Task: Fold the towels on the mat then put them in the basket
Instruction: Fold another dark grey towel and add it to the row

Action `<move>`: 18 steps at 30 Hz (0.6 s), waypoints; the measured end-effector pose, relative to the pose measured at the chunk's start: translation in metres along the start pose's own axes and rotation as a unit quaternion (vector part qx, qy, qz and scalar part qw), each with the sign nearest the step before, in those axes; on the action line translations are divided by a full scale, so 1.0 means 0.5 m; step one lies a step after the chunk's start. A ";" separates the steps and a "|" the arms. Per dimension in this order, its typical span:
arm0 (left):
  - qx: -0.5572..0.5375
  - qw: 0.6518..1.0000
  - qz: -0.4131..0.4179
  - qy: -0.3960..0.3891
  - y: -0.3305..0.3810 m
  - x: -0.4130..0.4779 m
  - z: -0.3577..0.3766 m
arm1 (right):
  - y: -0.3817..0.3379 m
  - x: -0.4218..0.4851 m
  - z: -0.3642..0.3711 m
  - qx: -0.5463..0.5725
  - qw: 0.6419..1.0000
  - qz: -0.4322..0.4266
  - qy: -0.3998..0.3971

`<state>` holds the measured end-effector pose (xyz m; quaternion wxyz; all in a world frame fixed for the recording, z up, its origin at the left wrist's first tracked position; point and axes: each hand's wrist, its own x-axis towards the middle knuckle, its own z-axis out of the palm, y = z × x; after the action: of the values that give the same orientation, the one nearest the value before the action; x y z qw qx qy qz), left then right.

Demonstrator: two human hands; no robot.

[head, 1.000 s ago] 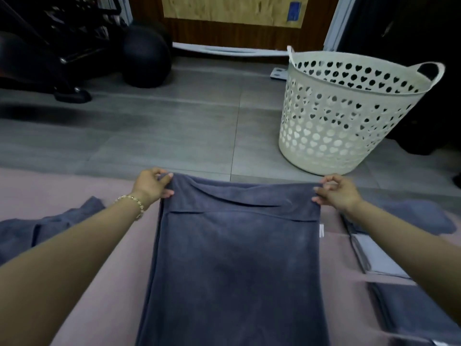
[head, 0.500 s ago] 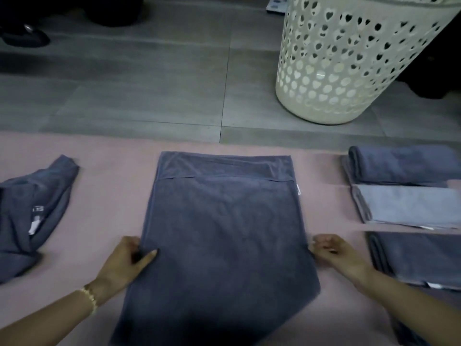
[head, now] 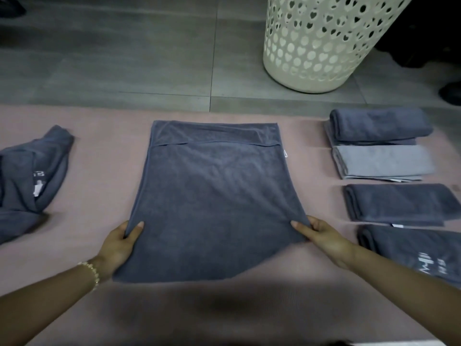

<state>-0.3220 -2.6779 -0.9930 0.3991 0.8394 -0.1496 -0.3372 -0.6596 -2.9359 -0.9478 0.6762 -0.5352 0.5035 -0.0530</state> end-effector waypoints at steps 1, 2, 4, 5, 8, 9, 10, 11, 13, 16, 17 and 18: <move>-0.014 1.000 -0.006 -0.003 0.000 0.000 -0.001 | 0.000 -0.005 -0.003 0.003 1.000 -0.003 0.016; -0.022 1.000 -0.016 -0.009 -0.001 0.001 -0.003 | 0.001 -0.009 -0.004 -0.009 0.999 -0.002 0.037; 0.002 0.999 -0.032 -0.025 -0.005 0.004 -0.010 | 0.013 -0.009 -0.010 -0.075 0.994 -0.012 0.077; 0.038 0.998 -0.042 -0.035 -0.010 0.011 -0.013 | 0.020 -0.009 -0.013 -0.110 0.990 -0.016 0.089; 0.184 0.981 -0.020 -0.048 -0.007 0.038 -0.031 | 0.028 0.001 -0.019 -0.198 0.976 0.003 0.088; 0.230 0.973 0.006 -0.034 -0.002 0.052 -0.036 | 0.023 0.010 -0.021 -0.200 0.975 0.004 0.092; 0.249 0.968 0.038 -0.002 0.007 0.071 -0.037 | 0.014 0.023 -0.023 -0.188 0.977 0.000 0.100; 0.232 0.970 0.062 0.032 0.025 0.087 -0.033 | -0.004 0.037 -0.021 -0.175 0.979 -0.010 0.108; 0.149 0.982 0.089 0.077 0.088 0.099 -0.006 | -0.052 0.070 -0.007 -0.150 0.981 -0.032 0.120; -0.022 0.999 0.029 0.009 0.169 0.135 0.046 | -0.130 0.135 0.022 -0.077 0.989 -0.046 0.116; -0.074 0.997 0.000 -0.019 0.188 0.149 0.058 | -0.153 0.159 0.031 -0.044 0.992 -0.043 0.110; -0.134 0.990 -0.034 -0.035 0.199 0.168 0.066 | -0.174 0.182 0.039 -0.003 0.994 -0.036 0.100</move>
<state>-0.2817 -2.8039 -0.9689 0.4906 0.7706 -0.0882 -0.3971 -0.5604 -3.0151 -0.9385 0.6181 -0.5471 0.5495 -0.1288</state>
